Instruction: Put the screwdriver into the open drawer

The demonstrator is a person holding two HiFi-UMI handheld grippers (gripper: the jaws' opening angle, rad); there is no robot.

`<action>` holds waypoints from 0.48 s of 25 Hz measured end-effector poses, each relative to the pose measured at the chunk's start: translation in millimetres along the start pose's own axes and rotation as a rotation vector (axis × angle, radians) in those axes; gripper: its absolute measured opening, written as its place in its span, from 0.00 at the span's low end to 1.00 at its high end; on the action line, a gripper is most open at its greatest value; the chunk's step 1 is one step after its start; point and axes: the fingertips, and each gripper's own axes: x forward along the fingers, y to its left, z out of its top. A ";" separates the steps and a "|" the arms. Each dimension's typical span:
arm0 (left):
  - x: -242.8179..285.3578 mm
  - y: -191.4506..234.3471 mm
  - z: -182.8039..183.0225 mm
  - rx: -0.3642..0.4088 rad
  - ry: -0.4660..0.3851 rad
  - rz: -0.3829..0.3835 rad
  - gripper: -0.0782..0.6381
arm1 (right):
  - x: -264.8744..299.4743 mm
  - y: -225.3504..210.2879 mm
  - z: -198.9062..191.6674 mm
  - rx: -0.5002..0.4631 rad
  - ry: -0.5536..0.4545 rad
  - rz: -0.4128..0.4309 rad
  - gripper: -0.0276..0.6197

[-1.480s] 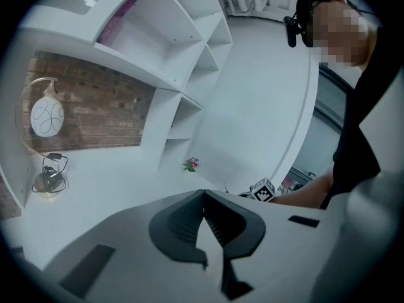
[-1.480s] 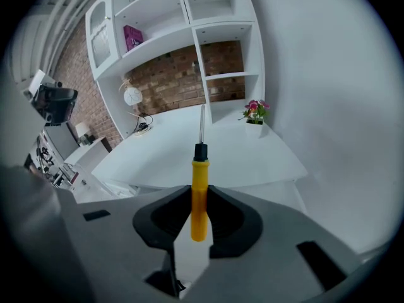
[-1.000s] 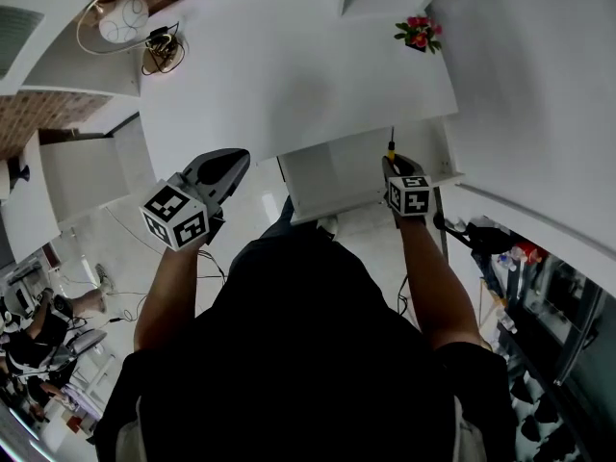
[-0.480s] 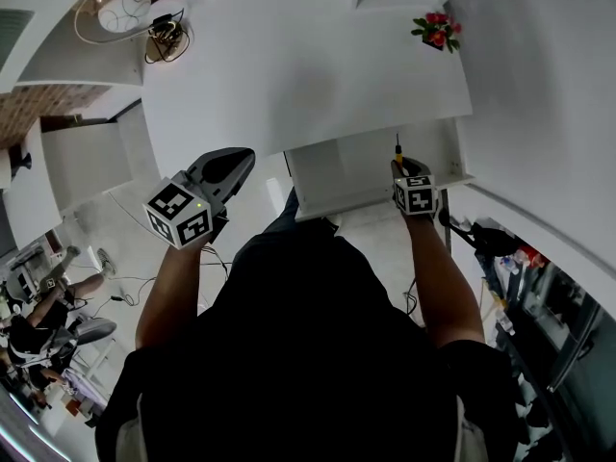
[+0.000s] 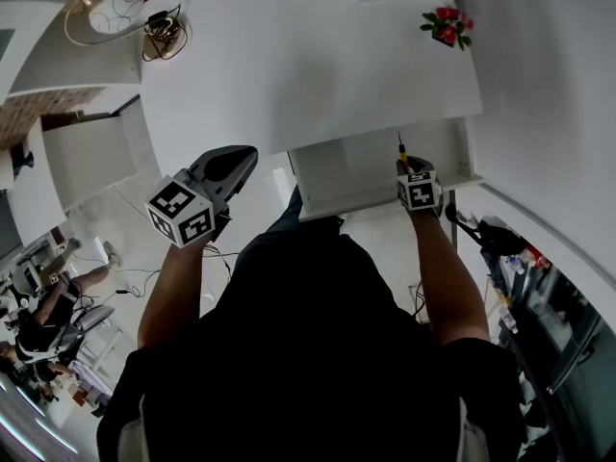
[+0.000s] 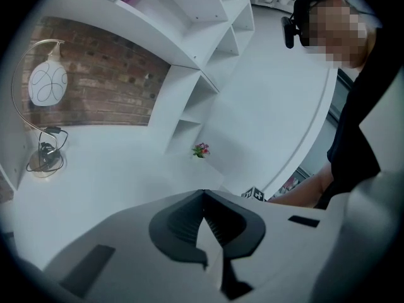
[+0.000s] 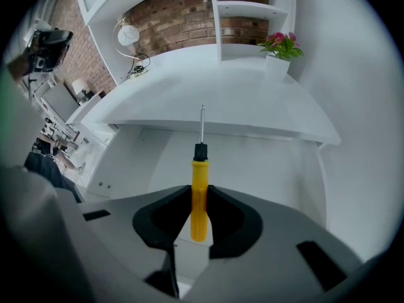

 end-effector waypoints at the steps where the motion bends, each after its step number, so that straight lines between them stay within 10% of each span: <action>1: 2.0 1.1 -0.7 -0.002 0.004 -0.002 0.13 | 0.8 0.8 -0.2 -0.002 0.012 0.001 0.18; 12: 21.6 7.3 -8.4 -0.027 0.046 -0.030 0.13 | 23.6 5.4 -12.1 -0.083 0.106 0.010 0.18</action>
